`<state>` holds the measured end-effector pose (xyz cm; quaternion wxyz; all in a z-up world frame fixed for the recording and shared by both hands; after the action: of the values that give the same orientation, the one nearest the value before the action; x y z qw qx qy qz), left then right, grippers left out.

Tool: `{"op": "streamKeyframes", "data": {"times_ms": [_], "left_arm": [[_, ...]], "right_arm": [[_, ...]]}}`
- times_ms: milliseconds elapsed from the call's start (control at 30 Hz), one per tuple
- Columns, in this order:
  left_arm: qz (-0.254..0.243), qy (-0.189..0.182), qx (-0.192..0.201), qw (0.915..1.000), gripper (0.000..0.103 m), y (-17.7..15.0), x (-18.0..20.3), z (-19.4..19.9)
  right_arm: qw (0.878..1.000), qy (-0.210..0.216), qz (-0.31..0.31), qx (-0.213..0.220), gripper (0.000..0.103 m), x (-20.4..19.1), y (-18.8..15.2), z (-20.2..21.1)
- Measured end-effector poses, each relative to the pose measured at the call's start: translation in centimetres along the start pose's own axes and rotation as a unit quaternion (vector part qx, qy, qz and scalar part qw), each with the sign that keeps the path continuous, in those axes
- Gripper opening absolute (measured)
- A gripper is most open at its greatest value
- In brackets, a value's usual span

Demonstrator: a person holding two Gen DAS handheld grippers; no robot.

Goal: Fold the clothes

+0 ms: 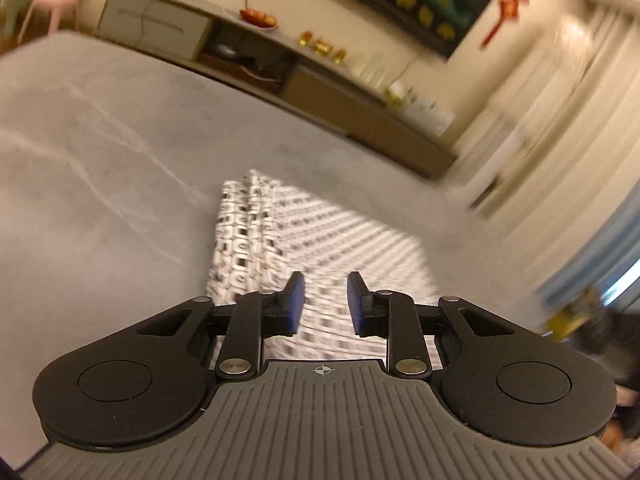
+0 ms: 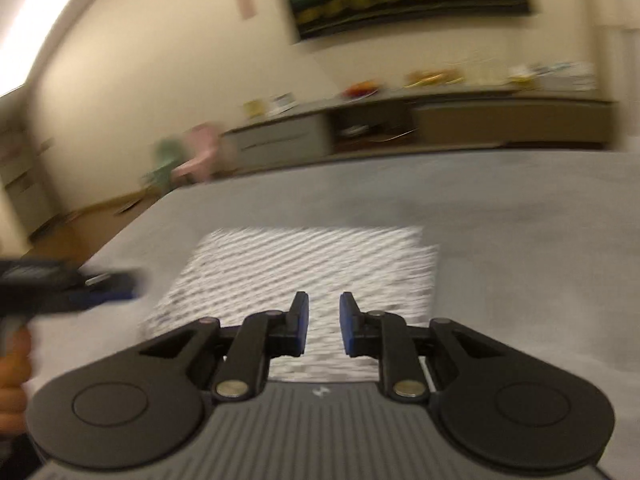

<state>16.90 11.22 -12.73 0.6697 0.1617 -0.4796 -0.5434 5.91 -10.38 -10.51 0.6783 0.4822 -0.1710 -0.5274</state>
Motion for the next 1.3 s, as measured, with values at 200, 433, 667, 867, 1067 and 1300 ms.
{"op": "streamKeyframes", "data": {"times_ms": [200, 433, 667, 867, 1067, 1300], "left_arm": [[-0.002, 0.026, -0.040, 0.9989, 0.000, -2.4, -3.4, -1.9], [-0.072, 0.019, -0.014, 0.9971, 0.016, 2.4, -0.3, -0.2], [-0.083, 0.046, -0.048, 0.9943, 0.015, 6.4, -3.0, -10.1], [-0.097, 0.067, -0.057, 0.9914, 0.006, 4.1, -5.2, -10.9], [-0.138, 0.104, 0.000, 0.9849, 0.019, 3.9, -3.4, -5.5], [-0.149, 0.079, -0.033, 0.9851, 0.029, -2.1, -2.4, -1.4]], "right_arm": [[0.996, -0.030, -0.004, -0.083, 0.000, 2.5, -2.5, -2.4], [0.993, -0.033, 0.051, -0.106, 0.027, 4.1, 1.5, -2.5], [0.992, -0.002, 0.109, -0.061, 0.027, 2.7, 4.9, -9.6], [0.992, -0.014, 0.066, -0.105, 0.027, 7.0, 3.5, -10.6], [0.992, -0.068, 0.037, -0.098, 0.027, 9.0, 4.0, -8.5], [0.991, 0.030, 0.093, -0.092, 0.028, 1.0, 1.9, -5.3]]}}
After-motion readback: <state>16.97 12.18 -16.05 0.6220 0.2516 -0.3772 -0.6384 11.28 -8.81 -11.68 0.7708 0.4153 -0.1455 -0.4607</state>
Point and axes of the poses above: each gripper's, at about its wrist camera, not at the fingertips, and z roughly against the way its jaws point, x to its right, y to its top, the point moved 10 cm from there along -z, roughly the way its jaws point, and after that the axes turned 5 degrees about x, right-handed, at the moved point
